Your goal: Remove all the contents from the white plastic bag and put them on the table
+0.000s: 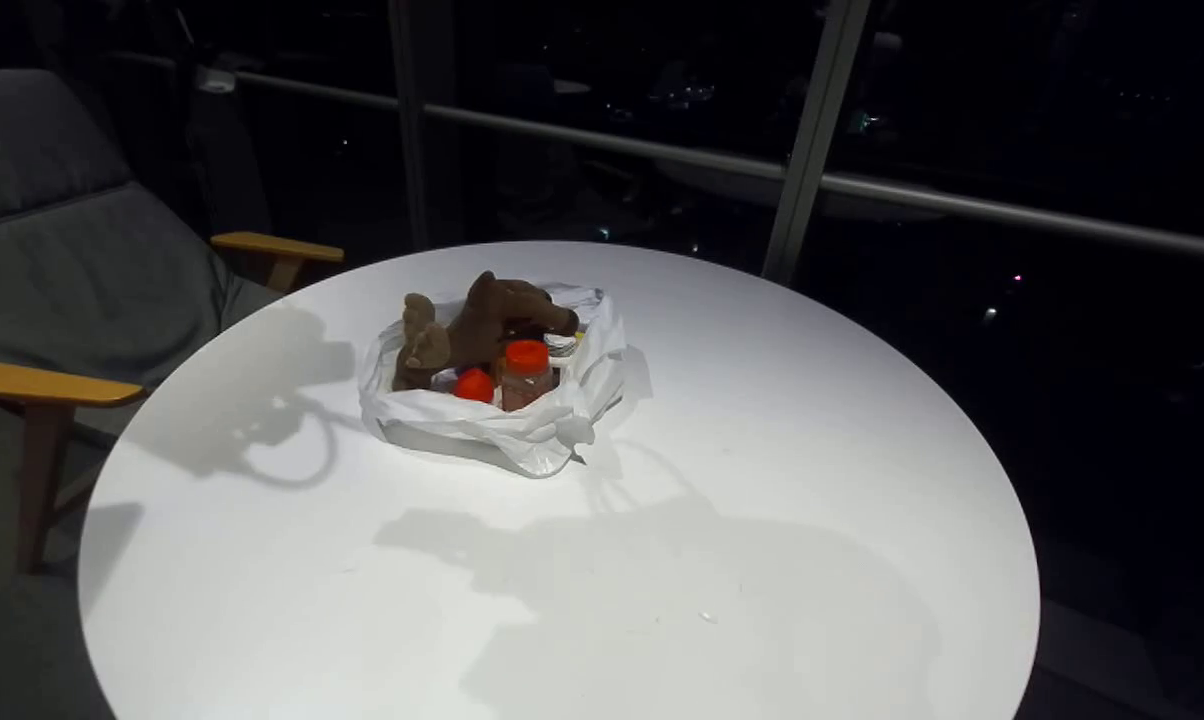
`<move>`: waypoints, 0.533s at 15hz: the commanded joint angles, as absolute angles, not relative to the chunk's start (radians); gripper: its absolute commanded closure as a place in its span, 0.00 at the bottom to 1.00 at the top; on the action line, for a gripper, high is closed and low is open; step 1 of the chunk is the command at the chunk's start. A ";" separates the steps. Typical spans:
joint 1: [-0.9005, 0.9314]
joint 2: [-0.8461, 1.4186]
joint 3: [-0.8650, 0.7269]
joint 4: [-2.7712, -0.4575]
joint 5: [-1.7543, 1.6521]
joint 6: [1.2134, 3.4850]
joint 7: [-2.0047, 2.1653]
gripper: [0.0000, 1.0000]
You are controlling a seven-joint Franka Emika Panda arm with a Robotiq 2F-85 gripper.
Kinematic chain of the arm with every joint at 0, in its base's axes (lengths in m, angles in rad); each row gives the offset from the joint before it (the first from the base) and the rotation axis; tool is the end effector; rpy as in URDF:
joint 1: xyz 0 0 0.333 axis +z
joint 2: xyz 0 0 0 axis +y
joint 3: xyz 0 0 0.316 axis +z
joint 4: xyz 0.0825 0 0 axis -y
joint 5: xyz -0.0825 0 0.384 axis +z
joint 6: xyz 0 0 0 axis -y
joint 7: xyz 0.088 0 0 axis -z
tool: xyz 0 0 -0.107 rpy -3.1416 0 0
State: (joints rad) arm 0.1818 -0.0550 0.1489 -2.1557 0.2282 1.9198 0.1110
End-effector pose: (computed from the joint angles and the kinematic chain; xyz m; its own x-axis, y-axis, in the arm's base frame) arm 0.4735 0.1800 0.4102 0.9689 0.1353 -0.2071 0.1016 -0.9810 -0.1652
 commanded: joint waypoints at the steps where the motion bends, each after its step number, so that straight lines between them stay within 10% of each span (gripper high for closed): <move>1: 0.159 0.096 0.146 -2.067 0.176 2.021 0.180 0.00; 8: 0.184 0.396 0.115 -1.932 0.133 2.246 0.343 0.00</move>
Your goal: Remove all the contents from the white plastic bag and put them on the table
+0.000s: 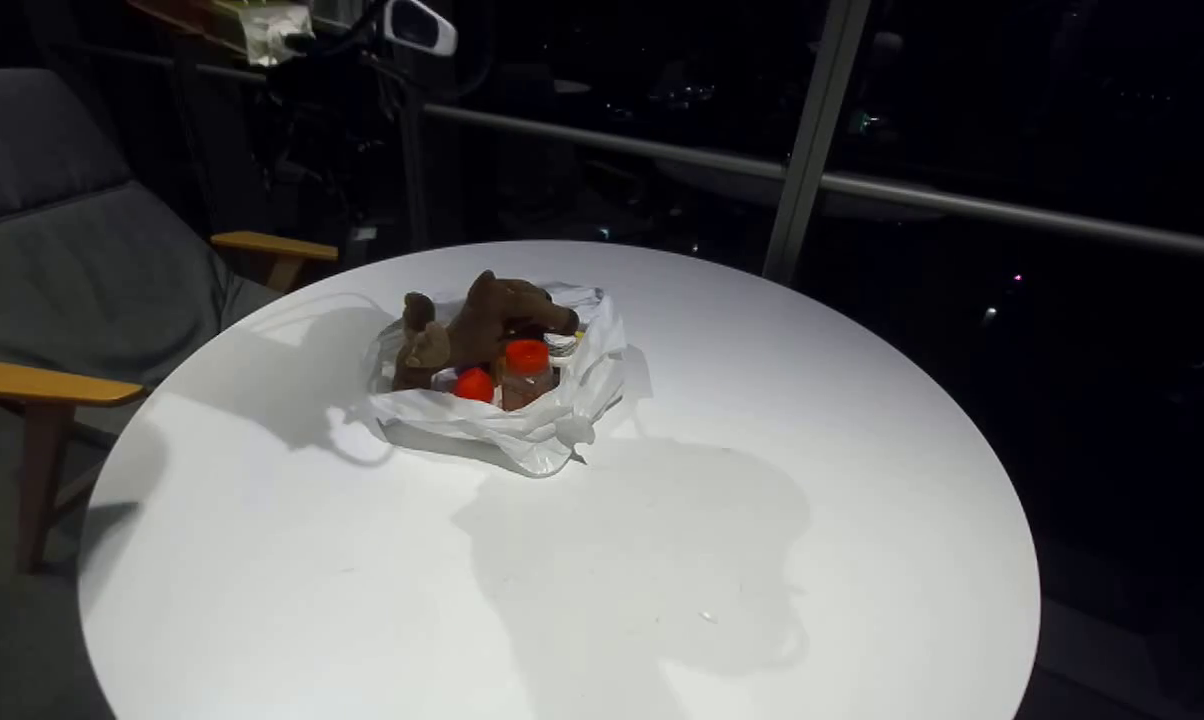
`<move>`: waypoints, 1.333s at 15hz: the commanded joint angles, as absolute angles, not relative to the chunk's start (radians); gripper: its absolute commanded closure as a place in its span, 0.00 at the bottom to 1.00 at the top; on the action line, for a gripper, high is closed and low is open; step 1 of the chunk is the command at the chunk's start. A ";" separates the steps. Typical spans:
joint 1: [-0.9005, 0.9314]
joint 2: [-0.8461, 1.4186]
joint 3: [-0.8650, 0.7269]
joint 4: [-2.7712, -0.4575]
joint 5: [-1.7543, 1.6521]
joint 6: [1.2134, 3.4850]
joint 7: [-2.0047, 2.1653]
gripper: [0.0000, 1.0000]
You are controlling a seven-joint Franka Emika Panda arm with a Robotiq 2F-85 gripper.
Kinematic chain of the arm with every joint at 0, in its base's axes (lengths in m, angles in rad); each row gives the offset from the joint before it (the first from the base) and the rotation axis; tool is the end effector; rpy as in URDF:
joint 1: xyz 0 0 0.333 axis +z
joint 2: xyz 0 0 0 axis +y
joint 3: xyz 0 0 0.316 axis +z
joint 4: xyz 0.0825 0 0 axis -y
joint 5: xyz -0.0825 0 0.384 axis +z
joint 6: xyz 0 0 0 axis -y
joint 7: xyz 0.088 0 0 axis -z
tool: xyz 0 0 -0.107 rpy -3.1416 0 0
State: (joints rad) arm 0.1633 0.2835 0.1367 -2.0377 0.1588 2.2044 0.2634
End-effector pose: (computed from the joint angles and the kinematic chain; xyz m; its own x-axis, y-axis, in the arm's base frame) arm 0.5531 0.1749 0.2973 0.9856 -0.0580 -0.1587 -0.0770 -0.9902 -0.1162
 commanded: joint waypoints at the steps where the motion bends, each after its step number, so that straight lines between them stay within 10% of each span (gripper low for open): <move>1: 0.190 0.431 0.102 -1.910 0.120 2.269 0.369 0.00; 14: 0.240 0.637 -0.049 -1.719 0.009 2.465 0.559 0.00; 15: 0.231 0.647 -0.047 -1.708 0.020 2.460 0.552 0.25; 20: 0.173 0.662 0.008 -1.677 0.120 2.424 0.481 0.56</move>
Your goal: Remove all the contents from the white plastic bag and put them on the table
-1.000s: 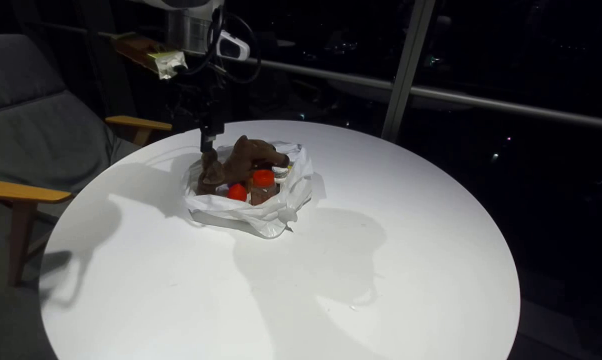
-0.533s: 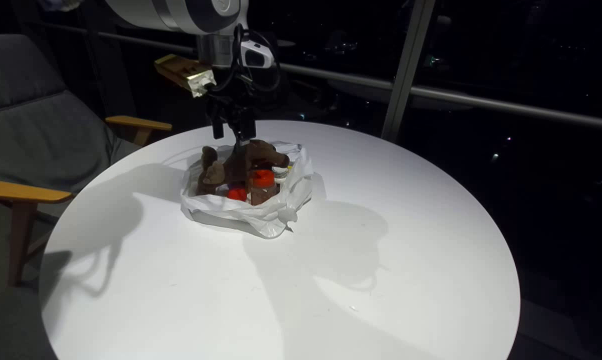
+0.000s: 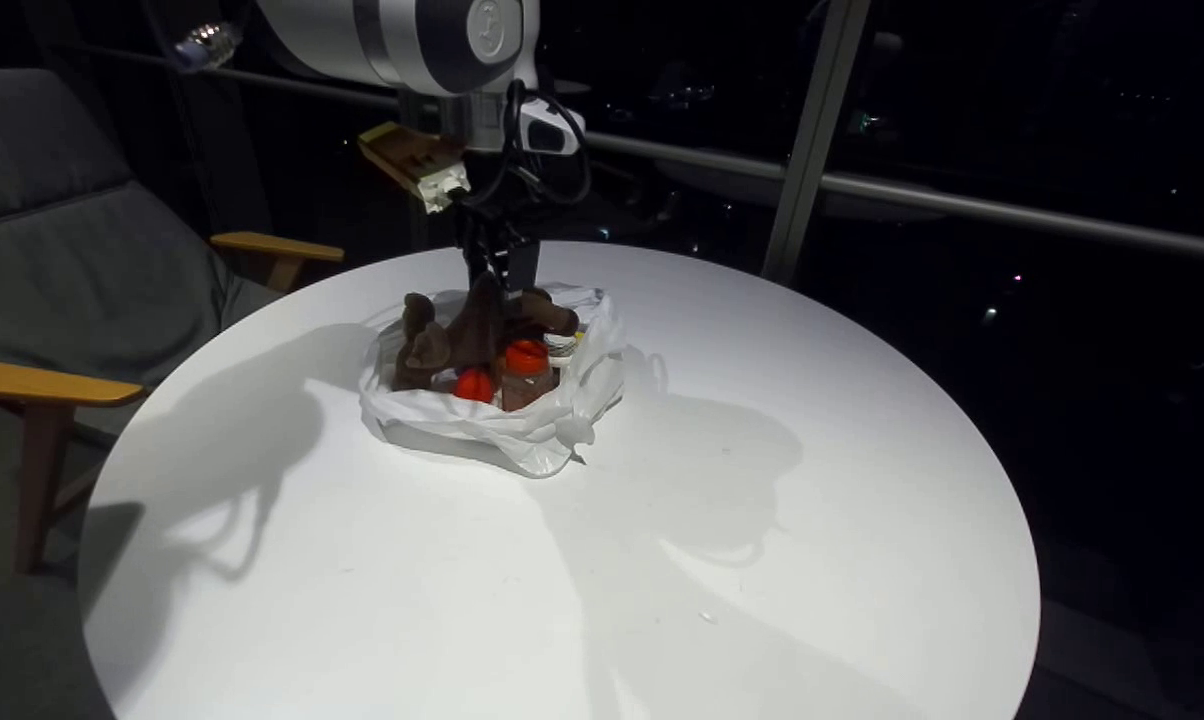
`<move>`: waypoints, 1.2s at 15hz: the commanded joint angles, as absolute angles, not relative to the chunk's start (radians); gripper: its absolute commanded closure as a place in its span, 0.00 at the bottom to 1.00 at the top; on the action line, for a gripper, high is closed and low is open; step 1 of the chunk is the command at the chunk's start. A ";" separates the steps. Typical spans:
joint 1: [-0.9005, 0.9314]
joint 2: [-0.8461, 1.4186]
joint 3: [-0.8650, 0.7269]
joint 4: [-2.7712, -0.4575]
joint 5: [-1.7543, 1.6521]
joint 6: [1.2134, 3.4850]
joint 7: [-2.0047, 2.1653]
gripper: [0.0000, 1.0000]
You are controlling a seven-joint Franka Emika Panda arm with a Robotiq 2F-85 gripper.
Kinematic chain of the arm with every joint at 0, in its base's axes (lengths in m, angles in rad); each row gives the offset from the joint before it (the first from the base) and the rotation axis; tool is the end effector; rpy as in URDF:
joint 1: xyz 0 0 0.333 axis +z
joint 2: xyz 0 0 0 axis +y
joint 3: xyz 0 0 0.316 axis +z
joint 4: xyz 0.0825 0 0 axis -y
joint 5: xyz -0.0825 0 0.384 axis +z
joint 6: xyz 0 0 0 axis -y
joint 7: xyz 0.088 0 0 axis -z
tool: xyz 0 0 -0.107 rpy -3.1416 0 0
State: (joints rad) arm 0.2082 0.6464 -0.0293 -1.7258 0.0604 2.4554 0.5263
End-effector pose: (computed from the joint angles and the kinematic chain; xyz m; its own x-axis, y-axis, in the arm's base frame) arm 0.6680 0.1228 0.2180 0.9241 -0.3774 0.0596 -0.3739 -0.9253 -0.0628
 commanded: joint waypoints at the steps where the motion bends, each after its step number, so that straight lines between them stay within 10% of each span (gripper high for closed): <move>1: 0.166 0.662 0.012 -1.675 0.134 2.420 0.476 0.65; 6: 0.140 0.618 0.016 -1.689 0.192 2.426 0.474 1.00; 18: 0.116 0.231 -0.113 -1.903 -0.039 2.261 0.502 0.97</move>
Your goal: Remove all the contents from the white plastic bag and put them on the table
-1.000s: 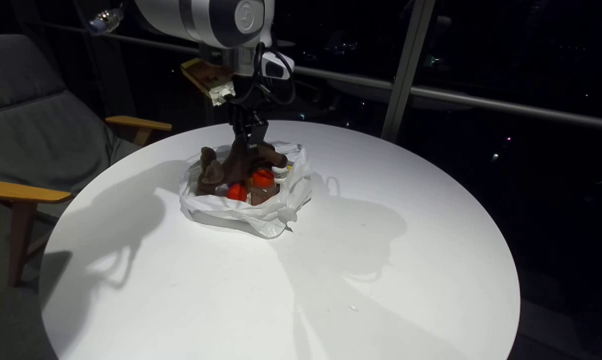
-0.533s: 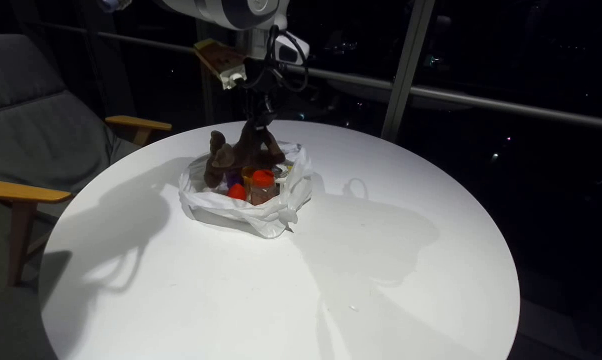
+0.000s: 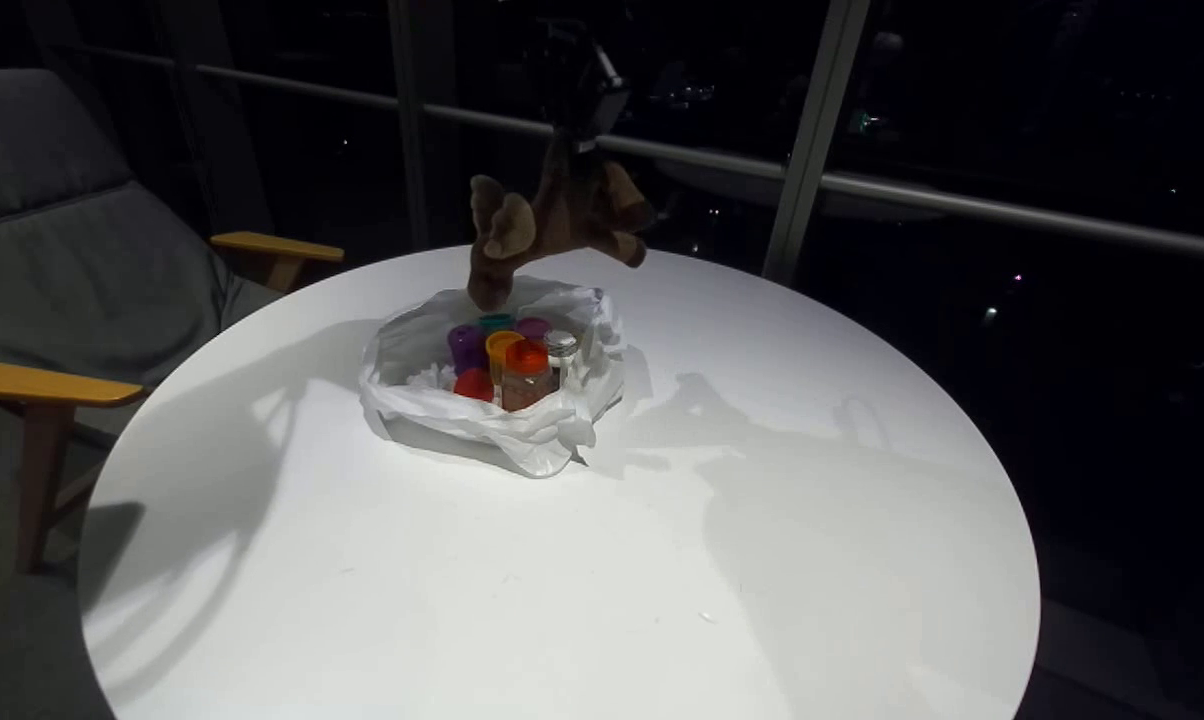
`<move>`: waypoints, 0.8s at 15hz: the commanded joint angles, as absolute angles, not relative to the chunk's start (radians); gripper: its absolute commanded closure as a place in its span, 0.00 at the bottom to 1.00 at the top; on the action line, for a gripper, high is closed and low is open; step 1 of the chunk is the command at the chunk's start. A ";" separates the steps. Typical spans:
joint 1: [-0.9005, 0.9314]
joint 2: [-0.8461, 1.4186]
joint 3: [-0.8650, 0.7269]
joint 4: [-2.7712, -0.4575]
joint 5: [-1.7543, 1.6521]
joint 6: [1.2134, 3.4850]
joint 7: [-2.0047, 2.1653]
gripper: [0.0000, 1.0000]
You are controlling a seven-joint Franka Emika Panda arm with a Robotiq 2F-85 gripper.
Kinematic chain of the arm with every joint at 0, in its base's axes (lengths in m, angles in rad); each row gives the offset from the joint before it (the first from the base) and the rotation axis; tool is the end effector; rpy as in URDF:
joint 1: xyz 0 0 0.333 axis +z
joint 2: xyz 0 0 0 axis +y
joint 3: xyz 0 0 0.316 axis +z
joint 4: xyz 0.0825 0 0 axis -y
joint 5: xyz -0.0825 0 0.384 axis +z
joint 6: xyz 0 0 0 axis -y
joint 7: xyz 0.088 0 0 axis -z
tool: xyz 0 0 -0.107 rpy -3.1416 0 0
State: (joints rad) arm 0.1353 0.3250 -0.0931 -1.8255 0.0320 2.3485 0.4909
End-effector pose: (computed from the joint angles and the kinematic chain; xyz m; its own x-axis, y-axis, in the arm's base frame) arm 0.6520 0.0325 0.3780 0.8779 -0.4452 0.1762 -0.4358 -0.8954 -0.0909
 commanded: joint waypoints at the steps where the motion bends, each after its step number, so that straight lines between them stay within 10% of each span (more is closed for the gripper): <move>1: 0.103 0.221 -0.114 -1.909 -0.054 2.213 0.492 0.97; 12: 0.062 0.503 -0.176 -1.855 -0.220 2.113 0.601 0.97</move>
State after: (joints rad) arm 0.0435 0.4210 -0.1442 -1.9170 -0.1644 2.1461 0.5357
